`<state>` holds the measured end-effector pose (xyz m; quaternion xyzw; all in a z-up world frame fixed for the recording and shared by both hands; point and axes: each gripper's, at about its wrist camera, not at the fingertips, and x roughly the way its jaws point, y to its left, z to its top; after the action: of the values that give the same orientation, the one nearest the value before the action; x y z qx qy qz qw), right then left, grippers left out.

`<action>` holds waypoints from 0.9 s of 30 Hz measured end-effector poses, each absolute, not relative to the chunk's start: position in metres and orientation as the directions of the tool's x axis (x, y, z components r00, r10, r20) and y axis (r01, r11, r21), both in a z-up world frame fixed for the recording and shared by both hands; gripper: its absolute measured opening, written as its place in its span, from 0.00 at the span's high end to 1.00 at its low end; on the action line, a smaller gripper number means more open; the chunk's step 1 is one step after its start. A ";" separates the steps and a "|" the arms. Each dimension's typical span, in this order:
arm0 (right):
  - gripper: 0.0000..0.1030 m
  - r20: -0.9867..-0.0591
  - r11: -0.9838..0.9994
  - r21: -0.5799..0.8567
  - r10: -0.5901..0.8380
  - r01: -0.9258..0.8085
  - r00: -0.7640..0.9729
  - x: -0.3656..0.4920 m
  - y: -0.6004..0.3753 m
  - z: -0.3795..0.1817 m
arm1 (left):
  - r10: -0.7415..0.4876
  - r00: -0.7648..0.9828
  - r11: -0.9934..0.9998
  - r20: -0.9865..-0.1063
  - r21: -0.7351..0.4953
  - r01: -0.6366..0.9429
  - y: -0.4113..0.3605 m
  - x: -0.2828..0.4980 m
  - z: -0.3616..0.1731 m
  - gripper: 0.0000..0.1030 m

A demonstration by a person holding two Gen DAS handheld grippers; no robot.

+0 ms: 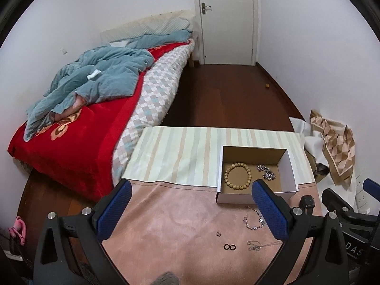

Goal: Organize jewelry
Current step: 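Move the right tool to the silver necklace and grasp it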

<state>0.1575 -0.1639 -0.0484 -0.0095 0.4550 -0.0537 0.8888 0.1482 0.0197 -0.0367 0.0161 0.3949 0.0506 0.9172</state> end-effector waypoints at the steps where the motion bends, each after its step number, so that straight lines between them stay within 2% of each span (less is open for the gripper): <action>1: 0.00 -0.805 0.994 -0.061 -0.101 0.087 0.585 0.155 -0.164 -0.045 | 0.106 0.688 0.994 -0.718 0.064 -0.087 0.022 0.145 -0.034 0.00; 5: 0.00 -0.800 0.996 -0.028 -0.073 0.085 0.595 0.139 -0.164 -0.039 | 0.102 0.689 0.994 -0.717 0.046 -0.099 0.029 0.136 -0.030 0.00; 9: 0.00 -0.817 0.993 0.044 -0.026 0.107 0.575 0.124 -0.177 -0.048 | 0.139 0.677 0.990 -0.723 0.090 -0.108 0.031 0.127 -0.043 0.00; 13: 0.00 -0.859 0.984 0.075 -0.018 0.161 0.512 0.114 -0.200 -0.085 | 0.179 0.601 0.984 -0.779 0.141 -0.111 0.031 0.125 -0.085 0.00; 17: 0.01 -0.907 0.968 0.147 0.049 0.204 0.418 0.112 -0.221 -0.142 | 0.227 0.504 0.974 -0.833 0.191 -0.123 0.033 0.123 -0.134 0.00; 21: 0.22 -0.929 0.961 0.166 0.077 0.222 0.361 0.115 -0.228 -0.193 | 0.246 0.419 0.969 -0.874 0.211 -0.129 0.038 0.125 -0.173 0.00; 27: 0.36 -0.936 0.966 0.170 0.096 0.196 0.340 0.126 -0.214 -0.238 | 0.252 0.343 0.967 -0.905 0.219 -0.133 0.044 0.130 -0.206 0.00</action>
<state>0.1256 -0.2142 -0.2377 0.1272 0.5737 -0.0312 0.8085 0.1298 0.0442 -0.2056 0.0533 0.5608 0.1177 0.8178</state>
